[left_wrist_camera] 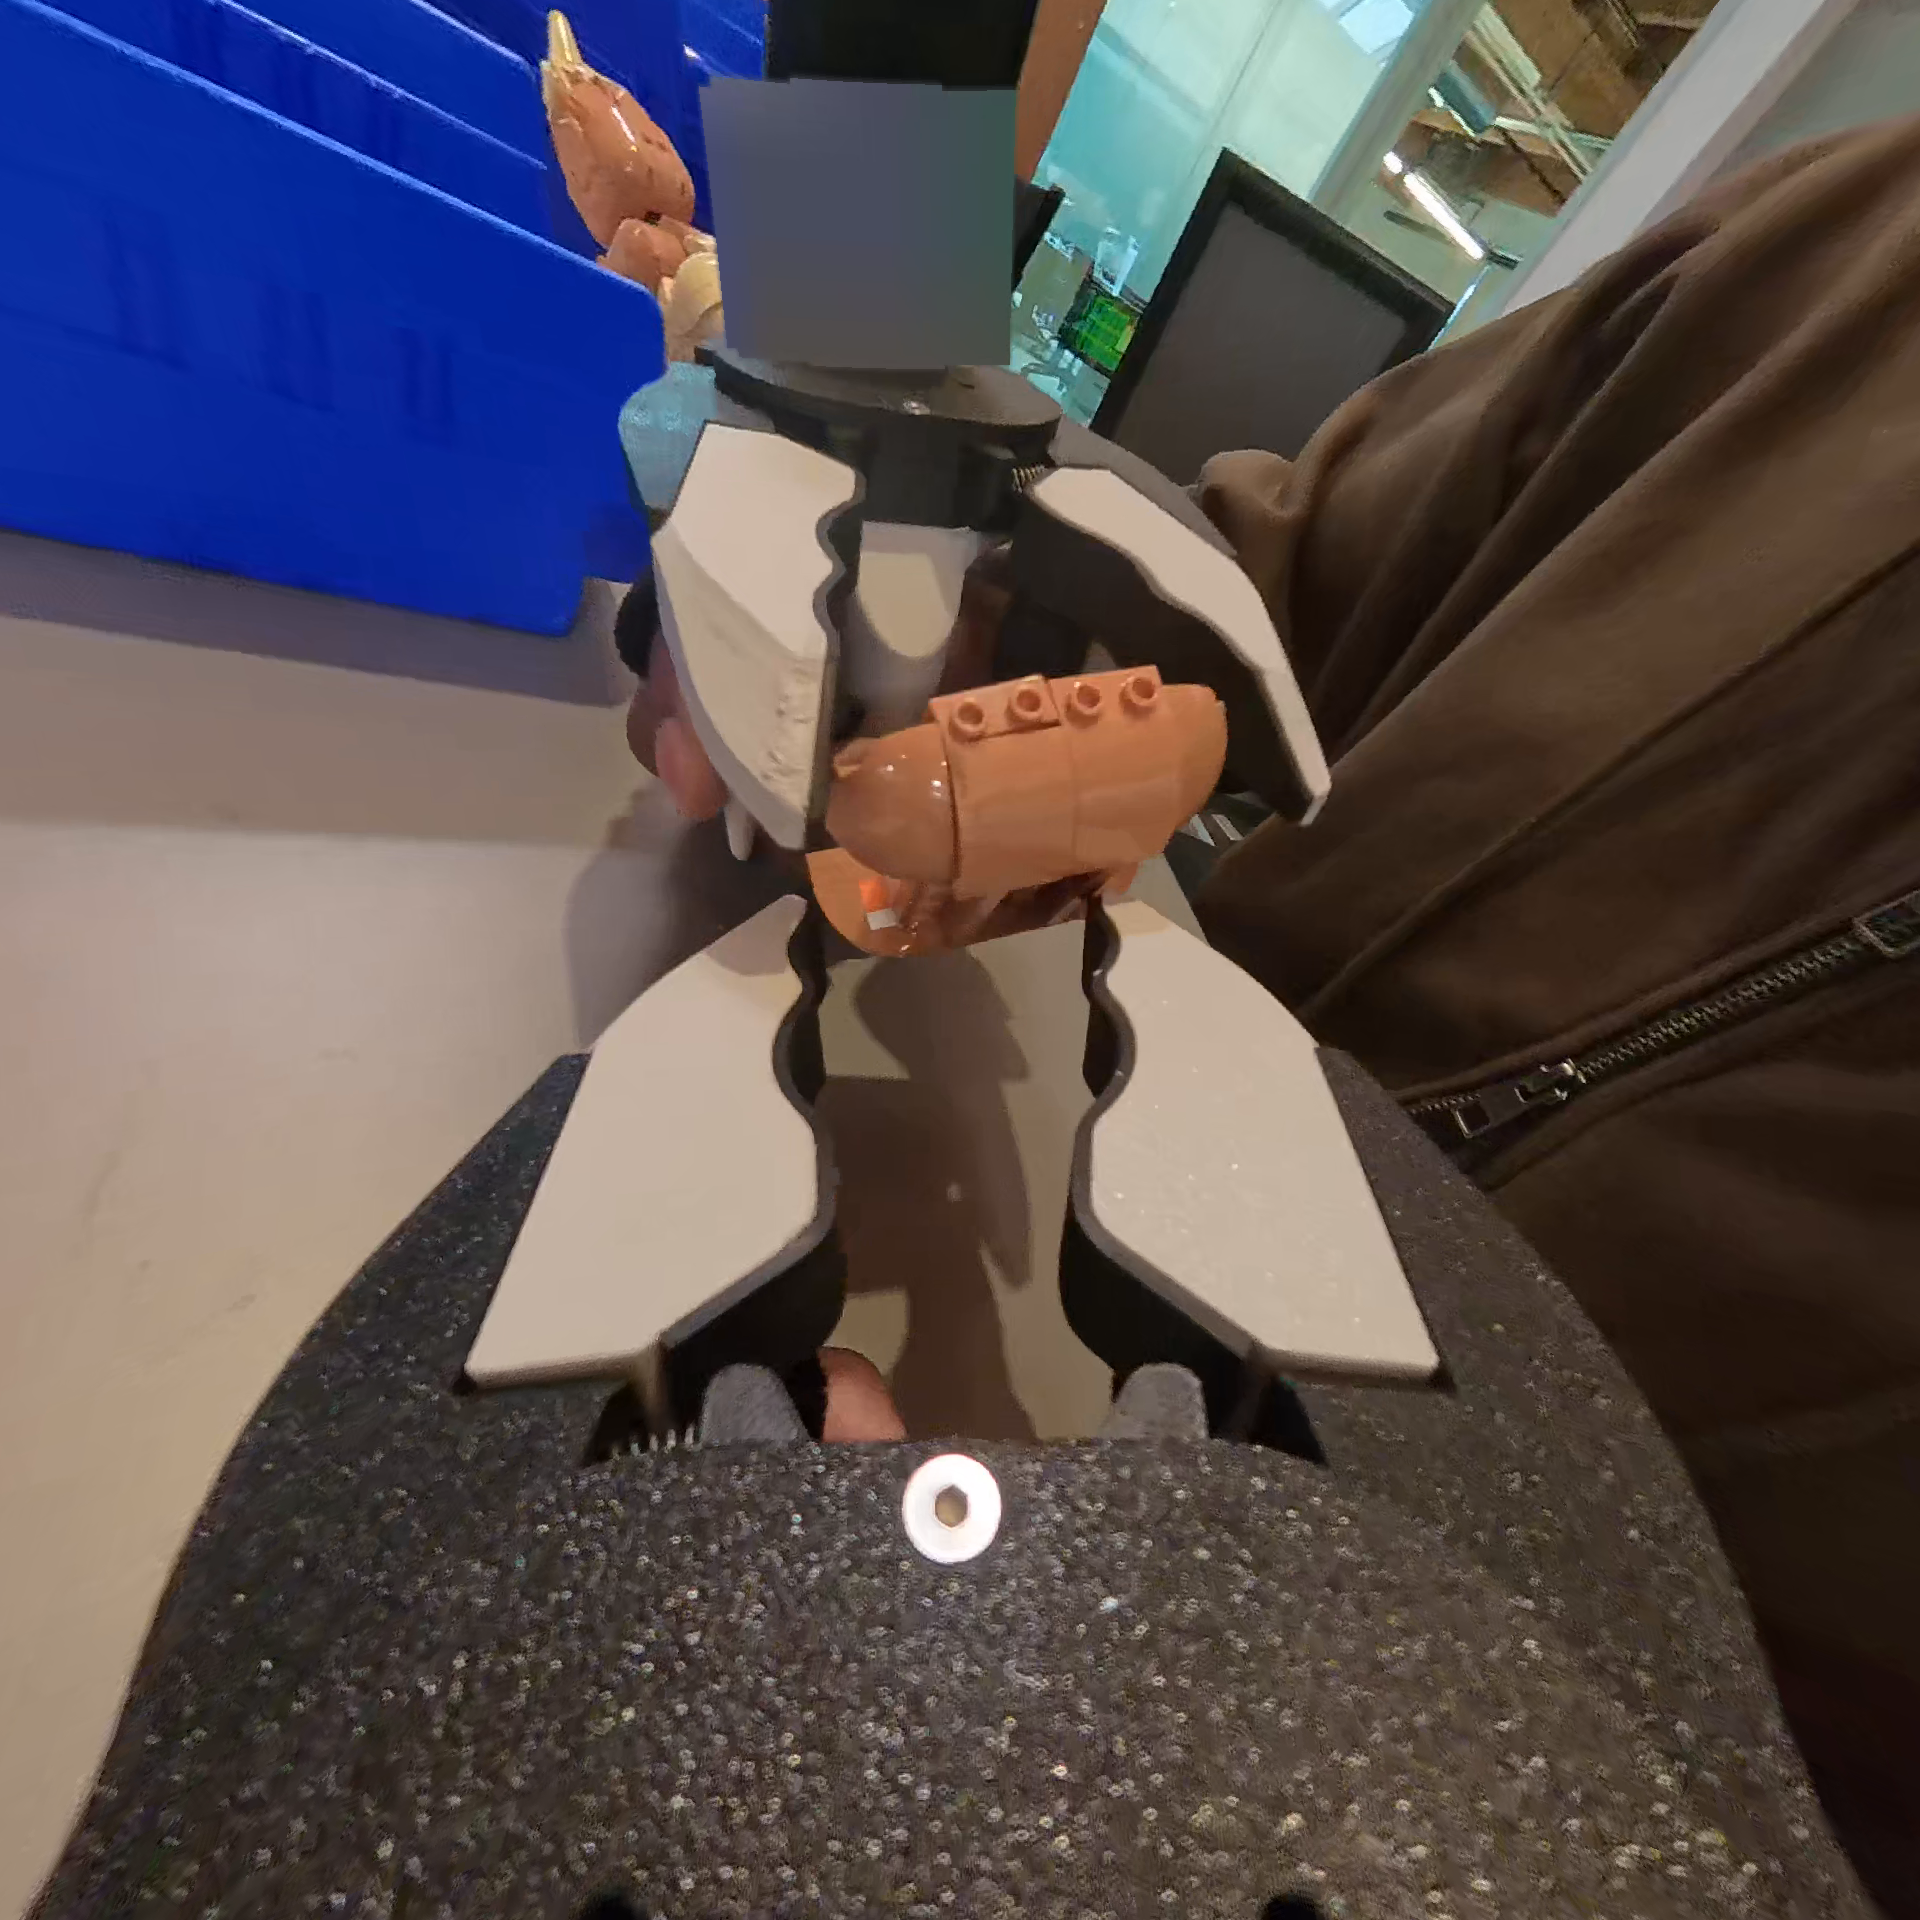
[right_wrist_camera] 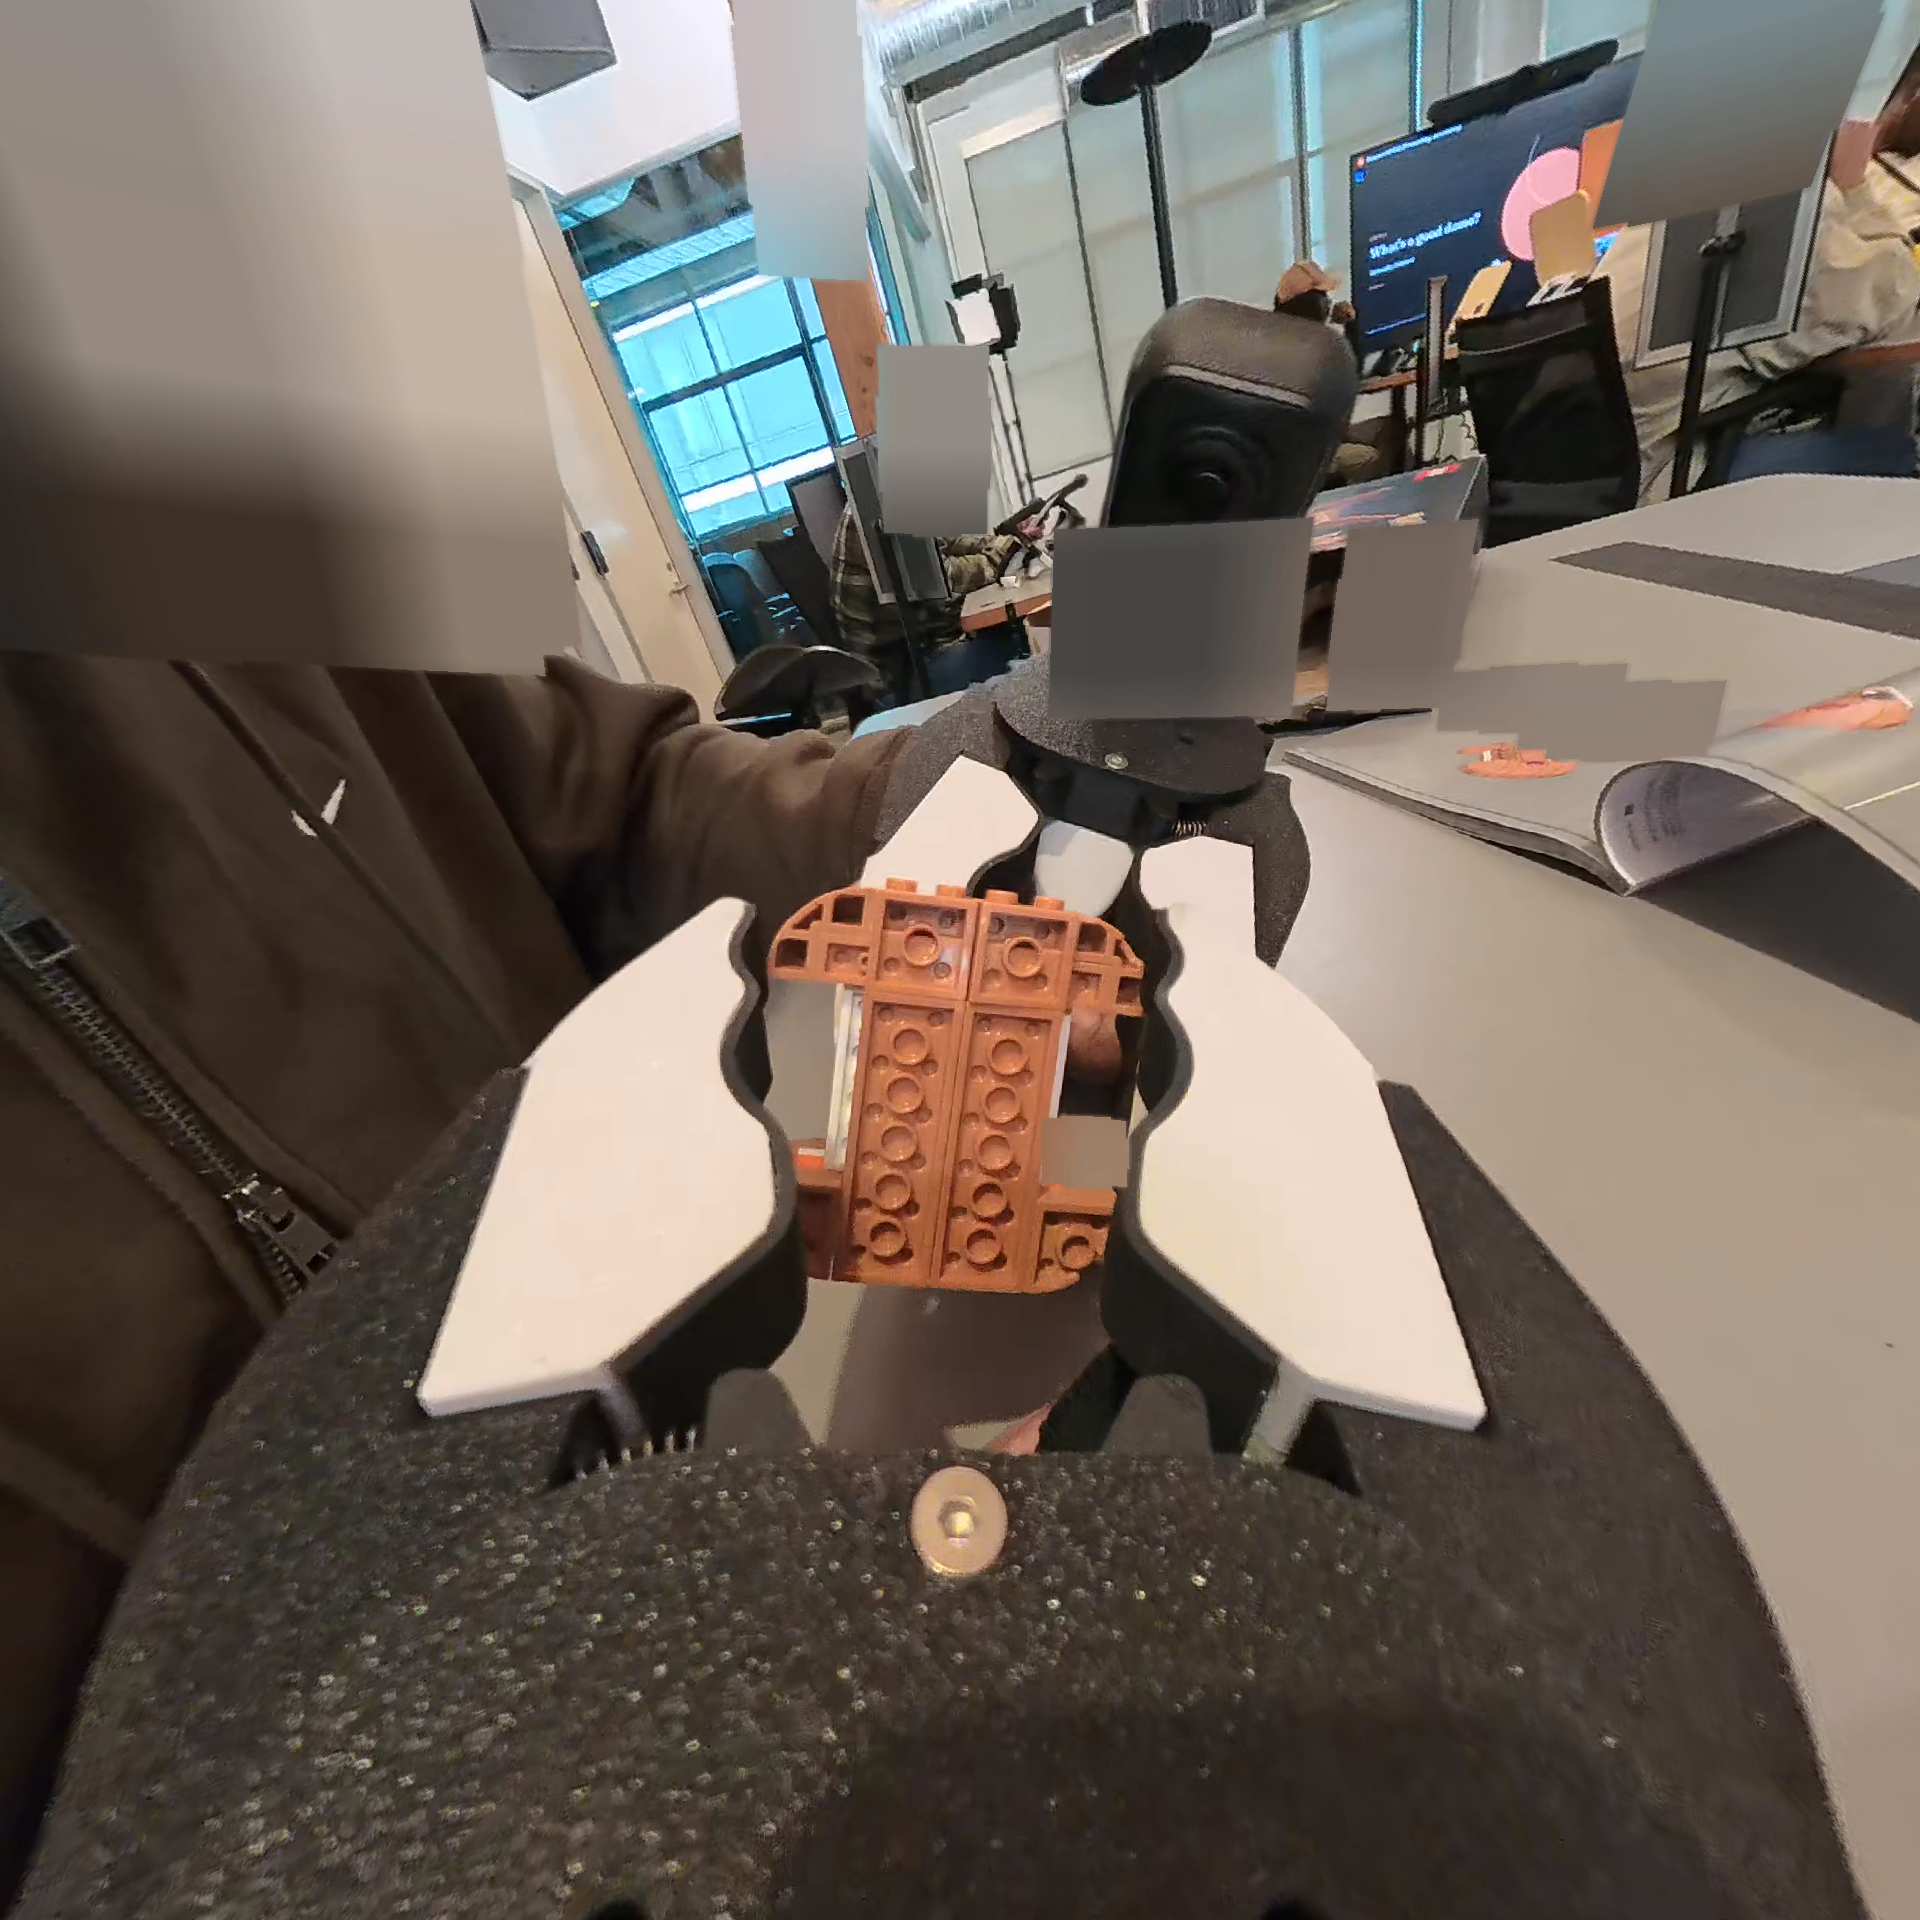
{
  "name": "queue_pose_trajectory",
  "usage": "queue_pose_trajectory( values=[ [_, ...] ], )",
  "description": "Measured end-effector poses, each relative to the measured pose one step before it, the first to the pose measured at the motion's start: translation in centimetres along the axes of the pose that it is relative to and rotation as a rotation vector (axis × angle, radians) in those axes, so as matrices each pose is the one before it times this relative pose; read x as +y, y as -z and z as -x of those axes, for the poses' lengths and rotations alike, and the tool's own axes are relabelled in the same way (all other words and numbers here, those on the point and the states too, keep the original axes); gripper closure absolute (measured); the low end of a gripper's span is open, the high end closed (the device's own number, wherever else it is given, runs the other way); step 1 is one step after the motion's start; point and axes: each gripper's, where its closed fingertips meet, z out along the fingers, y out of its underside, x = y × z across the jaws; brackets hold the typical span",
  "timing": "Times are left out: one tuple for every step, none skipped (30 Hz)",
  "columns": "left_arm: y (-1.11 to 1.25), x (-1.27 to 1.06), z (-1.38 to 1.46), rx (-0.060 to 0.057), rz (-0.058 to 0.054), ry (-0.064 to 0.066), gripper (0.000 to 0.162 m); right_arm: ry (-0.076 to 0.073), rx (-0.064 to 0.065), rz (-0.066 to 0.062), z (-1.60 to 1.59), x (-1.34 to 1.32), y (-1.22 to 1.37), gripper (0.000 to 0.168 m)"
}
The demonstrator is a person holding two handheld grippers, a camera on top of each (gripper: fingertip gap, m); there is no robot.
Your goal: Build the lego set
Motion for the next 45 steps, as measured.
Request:
queue_pose_trajectory(
  values=[
    [-0.006,-0.096,0.089,-0.0046,-0.0058,0.0003,0.114,-0.0126,-0.0037,-0.0068,-0.11,-0.111,0.023,0.098],
    [0.002,-0.1,0.056,-0.0037,-0.0062,-0.0028,0.114,-0.014,-0.0055,-0.0076,-0.084,-0.116,0.011,0.098],
    [-0.016,-0.059,0.032,-0.0013,-0.0035,-0.0012,0.114,-0.0139,-0.0049,-0.0058,-0.067,-0.088,-0.006,0.099],
    [0.02,-0.034,-0.033,0.0046,-0.0017,0.0013,0.113,-0.0106,-0.0057,-0.0048,-0.035,-0.071,-0.041,0.099],
    [0.047,-0.042,-0.101,0.0101,-0.0035,0.0017,0.111,-0.0076,-0.0065,-0.0059,0.007,-0.098,-0.07,0.099],
    [0.081,-0.099,-0.094,0.0111,-0.0066,0.0027,0.108,-0.0068,-0.0063,-0.0068,-0.001,-0.12,-0.099,0.099],
    [0.097,-0.129,-0.126,0.0158,-0.0082,0.0019,0.106,-0.0086,-0.0069,-0.0079,0.015,-0.157,-0.124,0.099],
    [0.098,-0.189,-0.193,0.0188,-0.0115,-0.0018,0.104,-0.0103,-0.0089,-0.008,0.023,-0.145,-0.154,0.099],
    [0.079,-0.223,-0.138,0.0132,-0.0141,-0.0062,0.102,-0.0113,-0.0107,-0.0118,0.046,-0.19,-0.15,0.099],
    [0.043,-0.258,-0.111,0.009,-0.0174,-0.0088,0.1,-0.0147,-0.0118,-0.0155,0.04,-0.218,-0.146,0.099],
    [0.034,-0.234,-0.267,0.0179,-0.0168,-0.0087,0.101,-0.0137,-0.0109,-0.0161,0.025,-0.233,-0.112,0.099],
    [0.03,-0.262,-0.236,0.0153,-0.0196,-0.0057,0.101,-0.0115,-0.0111,-0.0146,0.03,-0.212,-0.076,0.099],
    [0.03,-0.3,-0.198,0.0145,-0.0237,0.0004,0.101,-0.0094,-0.0107,-0.0134,0.017,-0.201,-0.045,0.099],
    [0.055,-0.346,-0.261,0.0225,-0.0275,0.0074,0.101,-0.0087,-0.0108,-0.0137,0.042,-0.186,-0.032,0.099],
    [0.065,-0.38,-0.288,0.0262,-0.0298,0.0142,0.102,-0.0086,-0.0091,-0.0128,0.022,-0.167,-0.014,0.099],
    [0.065,-0.394,-0.182,0.0208,-0.031,0.0174,0.104,-0.0058,-0.0075,-0.0082,0.022,-0.081,-0.017,0.099],
    [0.066,-0.399,-0.133,0.0172,-0.0317,0.0177,0.106,0.0007,-0.0034,-0.0049,0.009,-0.019,-0.001,0.099],
    [0.05,-0.293,-0.128,0.0154,-0.0251,0.0174,0.11,0.006,-0.0025,-0.0044,0.052,-0.019,0.016,0.099],
    [-0.001,-0.08,-0.103,0.0125,-0.0099,0.0153,0.115,0.0065,-0.0041,-0.0052,0.113,-0.076,0.006,0.099],
    [0.0,-0.068,0.016,0.0002,-0.0058,0.0072,0.119,0.0052,-0.0065,-0.0038,0.162,-0.073,-0.004,0.099],
    [0.003,-0.045,0.006,-0.0019,-0.0045,-0.002,0.123,0.0046,-0.0049,-0.0046,0.144,-0.097,-0.006,0.099],
    [0.0,-0.054,-0.07,0.0004,-0.005,-0.0057,0.124,0.0038,-0.002,-0.0035,0.094,-0.079,0.002,0.099],
    [-0.014,0.002,-0.016,-0.0021,-0.0015,-0.0037,0.124,0.0018,0.0,0.0014,0.035,-0.002,-0.004,0.099],
    [-0.015,0.033,0.014,-0.0035,0.0017,-0.0019,0.124,-0.001,-0.0011,0.002,0.022,0.026,0.015,0.099],
    [-0.005,0.033,0.025,-0.0056,0.0015,-0.0008,0.124,-0.0034,-0.0017,0.0008,0.032,0.027,0.003,0.099],
    [-0.021,0.028,-0.007,-0.0032,0.0004,-0.0001,0.124,-0.004,-0.0003,0.0027,0.013,0.03,0.011,0.099],
    [-0.008,0.02,-0.014,-0.0029,-0.0008,0.0031,0.124,-0.0048,0.0005,0.0053,0.007,0.039,-0.007,0.098],
    [0.013,0.005,-0.002,-0.0045,-0.0025,0.0041,0.124,-0.0056,0.0034,0.0069,-0.023,0.033,0.019,0.098],
    [0.044,-0.022,0.055,-0.0099,-0.0041,-0.0001,0.124,-0.0042,0.0088,0.0061,-0.082,-0.001,0.051,0.098],
    [0.057,-0.041,0.117,-0.0161,-0.006,-0.0027,0.124,-0.0027,0.0147,0.0046,-0.133,-0.032,0.104,0.099],
    [0.084,-0.061,0.136,-0.0165,-0.0058,-0.0006,0.125,-0.0034,0.018,0.006,-0.184,-0.023,0.128,0.1],
    [0.104,-0.055,0.045,-0.0095,-0.0061,0.0014,0.125,-0.0053,0.0177,0.0045,-0.178,-0.034,0.164,0.099],
    [0.094,-0.077,0.037,-0.0081,-0.0074,0.0014,0.125,-0.0085,0.015,0.0002,-0.141,-0.068,0.196,0.099],
    [0.098,-0.115,0.176,-0.0187,-0.0102,0.0004,0.125,-0.0109,0.0163,0.0008,-0.164,-0.073,0.217,0.098],
    [0.118,-0.109,0.374,-0.0338,-0.0076,-0.0015,0.125,-0.0106,0.0206,0.0035,-0.196,-0.05,0.243,0.096],
    [0.13,-0.075,0.363,-0.038,-0.0044,-0.0081,0.125,-0.0086,0.0227,0.0018,-0.174,-0.085,0.25,0.093],
    [0.153,-0.075,0.466,-0.0505,-0.0032,-0.0151,0.125,-0.0058,0.0332,0.0024,-0.277,-0.078,0.258,0.092],
    [0.17,-0.049,0.772,-0.0795,0.0011,-0.0279,0.125,0.0019,0.048,0.0111,-0.464,0.024,0.2,0.092],
    [0.174,0.05,0.836,-0.0902,0.0098,-0.0442,0.125,0.0113,0.0574,0.0189,-0.58,0.142,0.103,0.093],
    [0.16,0.02,0.852,-0.1,0.0111,-0.0617,0.125,0.017,0.0594,0.0212,-0.579,0.166,0.006,0.093],
    [0.127,-0.027,0.788,-0.1022,0.0098,-0.0776,0.124,0.0215,0.0537,0.0215,-0.459,0.179,-0.106,0.093],
    [0.036,0.075,0.585,-0.0887,0.0194,-0.0813,0.125,0.0236,0.0581,0.0273,-0.483,0.239,-0.222,0.095],
    [-0.07,0.171,0.42,-0.076,0.026,-0.0761,0.125,0.027,0.0584,0.0257,-0.473,0.205,-0.296,0.094],
    [-0.141,0.182,0.221,-0.0622,0.024,-0.0709,0.125,0.0286,0.0545,0.0208,-0.389,0.148,-0.305,0.095],
    [-0.188,0.179,-0.015,-0.0415,0.02,-0.0579,0.125,0.0274,0.0464,0.0184,-0.286,0.092,-0.301,0.095]
  ],
)
